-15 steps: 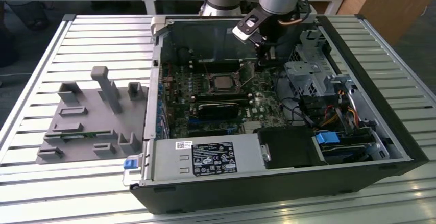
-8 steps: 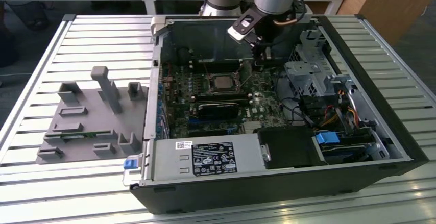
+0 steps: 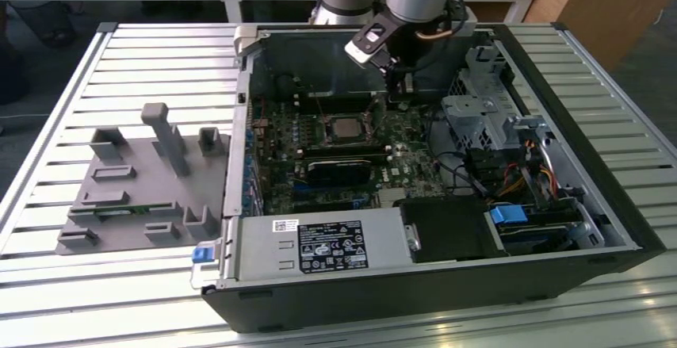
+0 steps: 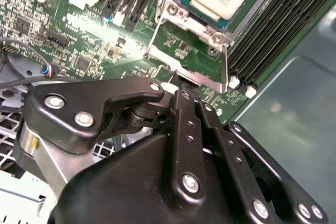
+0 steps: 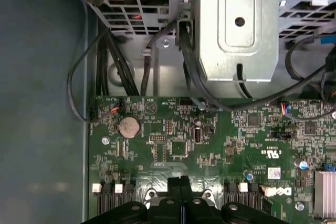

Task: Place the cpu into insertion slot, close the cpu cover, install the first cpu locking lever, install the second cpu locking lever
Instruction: 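Close the cpu cover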

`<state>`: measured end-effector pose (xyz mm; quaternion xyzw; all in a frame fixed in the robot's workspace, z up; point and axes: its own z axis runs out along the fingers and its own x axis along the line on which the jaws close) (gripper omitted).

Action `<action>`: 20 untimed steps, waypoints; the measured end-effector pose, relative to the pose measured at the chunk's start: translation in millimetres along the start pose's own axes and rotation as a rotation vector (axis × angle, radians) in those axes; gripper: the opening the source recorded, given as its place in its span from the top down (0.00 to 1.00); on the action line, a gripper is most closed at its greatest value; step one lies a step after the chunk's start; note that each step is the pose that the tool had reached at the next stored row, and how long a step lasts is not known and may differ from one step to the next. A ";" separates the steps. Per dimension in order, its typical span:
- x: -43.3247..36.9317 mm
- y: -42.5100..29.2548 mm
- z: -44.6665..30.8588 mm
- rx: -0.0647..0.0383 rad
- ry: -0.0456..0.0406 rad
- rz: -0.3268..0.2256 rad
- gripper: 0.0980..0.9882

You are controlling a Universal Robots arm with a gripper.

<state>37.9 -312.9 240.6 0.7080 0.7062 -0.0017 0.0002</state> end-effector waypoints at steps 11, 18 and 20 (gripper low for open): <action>0.2 -14.4 0.9 0.000 0.0001 0.000 0.99; 0.9 -22.0 2.2 0.000 0.0000 0.000 0.99; 1.3 -24.5 2.6 0.000 -0.0001 0.000 0.99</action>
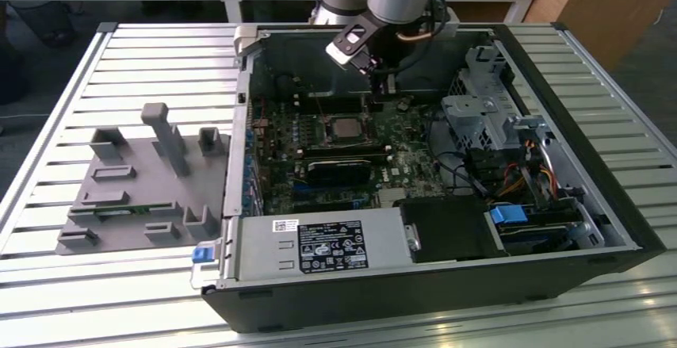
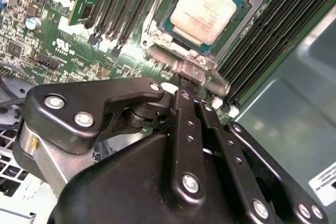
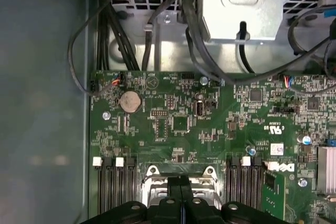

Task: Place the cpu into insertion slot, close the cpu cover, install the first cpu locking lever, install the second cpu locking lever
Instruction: 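Close the cpu cover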

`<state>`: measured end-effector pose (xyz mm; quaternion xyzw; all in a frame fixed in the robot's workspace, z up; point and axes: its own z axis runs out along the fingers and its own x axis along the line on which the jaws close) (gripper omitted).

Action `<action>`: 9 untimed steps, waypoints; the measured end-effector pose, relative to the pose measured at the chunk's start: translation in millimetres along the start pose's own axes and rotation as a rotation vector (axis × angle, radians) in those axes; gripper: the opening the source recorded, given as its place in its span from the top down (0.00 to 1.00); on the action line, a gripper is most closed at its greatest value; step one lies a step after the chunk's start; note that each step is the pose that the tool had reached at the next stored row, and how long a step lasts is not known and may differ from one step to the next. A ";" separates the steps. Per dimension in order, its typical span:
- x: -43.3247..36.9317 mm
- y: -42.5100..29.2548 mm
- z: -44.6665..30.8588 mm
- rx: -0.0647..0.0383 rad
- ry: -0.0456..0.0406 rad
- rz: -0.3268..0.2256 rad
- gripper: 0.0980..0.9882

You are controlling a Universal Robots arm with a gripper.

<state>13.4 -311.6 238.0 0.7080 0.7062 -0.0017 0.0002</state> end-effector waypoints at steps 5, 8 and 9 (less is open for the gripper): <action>0.8 -5.9 1.5 0.000 0.0000 0.000 0.99; 1.0 -9.3 3.8 0.000 -0.0003 0.000 0.99; 1.1 -10.6 4.7 0.000 -0.0002 0.000 0.99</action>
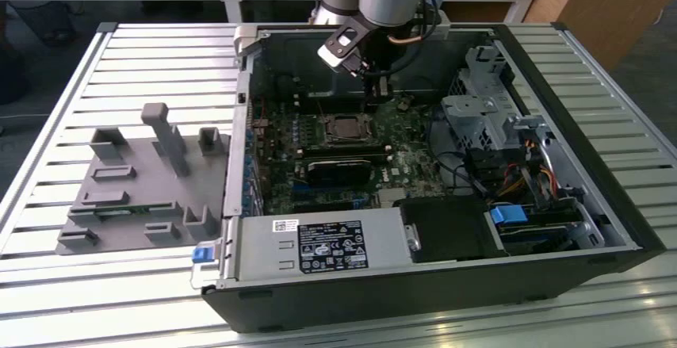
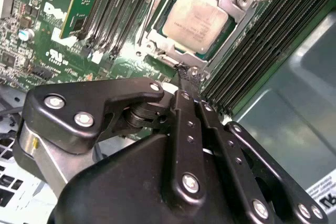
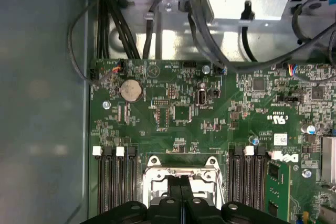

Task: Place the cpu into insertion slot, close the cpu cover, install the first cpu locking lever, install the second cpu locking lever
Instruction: 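Close the cpu cover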

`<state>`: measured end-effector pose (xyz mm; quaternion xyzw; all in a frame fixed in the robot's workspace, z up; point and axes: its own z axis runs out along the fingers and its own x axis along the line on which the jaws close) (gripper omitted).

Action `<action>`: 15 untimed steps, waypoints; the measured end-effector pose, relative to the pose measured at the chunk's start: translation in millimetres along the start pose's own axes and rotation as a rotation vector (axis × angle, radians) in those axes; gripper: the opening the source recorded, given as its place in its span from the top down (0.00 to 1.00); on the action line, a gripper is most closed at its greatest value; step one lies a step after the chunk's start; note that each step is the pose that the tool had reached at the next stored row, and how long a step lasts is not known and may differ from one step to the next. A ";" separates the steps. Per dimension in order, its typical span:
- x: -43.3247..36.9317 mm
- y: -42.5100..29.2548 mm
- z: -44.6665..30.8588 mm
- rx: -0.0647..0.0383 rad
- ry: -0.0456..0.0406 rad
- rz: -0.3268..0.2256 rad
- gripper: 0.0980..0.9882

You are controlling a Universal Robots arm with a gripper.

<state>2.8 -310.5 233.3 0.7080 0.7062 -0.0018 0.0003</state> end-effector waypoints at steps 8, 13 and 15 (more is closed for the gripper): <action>0.0 -9.9 4.3 0.000 -0.0001 0.000 0.99; 0.1 -18.0 5.2 0.000 -0.0002 0.000 0.99; 0.1 -23.0 5.3 0.000 -0.0001 0.000 0.99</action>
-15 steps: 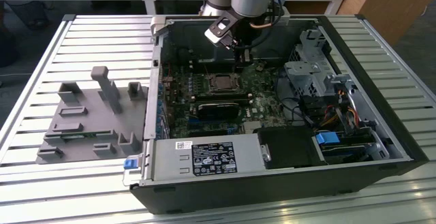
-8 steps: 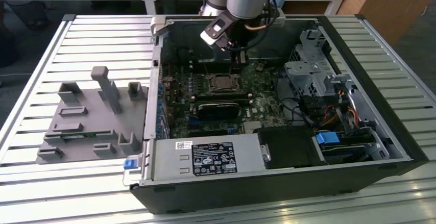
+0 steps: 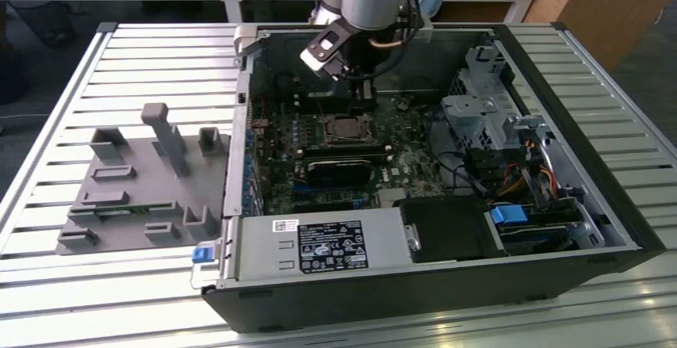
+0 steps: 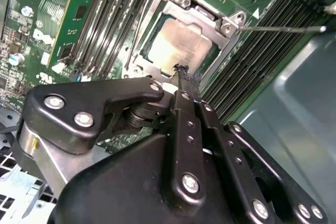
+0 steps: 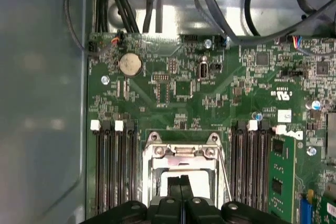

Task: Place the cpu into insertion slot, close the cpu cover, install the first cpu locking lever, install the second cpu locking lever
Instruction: 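Close the cpu cover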

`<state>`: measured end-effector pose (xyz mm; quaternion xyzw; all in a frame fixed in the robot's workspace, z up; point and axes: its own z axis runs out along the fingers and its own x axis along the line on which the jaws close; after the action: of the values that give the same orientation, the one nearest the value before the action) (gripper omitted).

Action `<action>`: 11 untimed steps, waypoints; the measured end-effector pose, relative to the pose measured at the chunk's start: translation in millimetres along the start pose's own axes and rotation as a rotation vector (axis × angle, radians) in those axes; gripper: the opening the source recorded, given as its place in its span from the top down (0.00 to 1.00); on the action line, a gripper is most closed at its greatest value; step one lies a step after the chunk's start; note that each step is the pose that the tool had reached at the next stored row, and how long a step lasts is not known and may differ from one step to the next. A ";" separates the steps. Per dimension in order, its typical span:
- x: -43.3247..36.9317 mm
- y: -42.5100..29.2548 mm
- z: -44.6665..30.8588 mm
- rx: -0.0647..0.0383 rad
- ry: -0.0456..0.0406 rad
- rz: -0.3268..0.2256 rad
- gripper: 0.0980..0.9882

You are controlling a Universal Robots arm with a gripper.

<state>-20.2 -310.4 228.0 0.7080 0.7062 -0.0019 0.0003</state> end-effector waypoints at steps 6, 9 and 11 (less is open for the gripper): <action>0.0 -6.2 0.0 0.000 0.0001 0.000 0.99; 0.0 -7.2 0.0 0.000 0.0001 0.000 0.99; 0.0 -7.9 0.0 0.000 0.0001 0.000 0.99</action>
<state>-28.1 -310.4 228.0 0.7080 0.7062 -0.0018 0.0003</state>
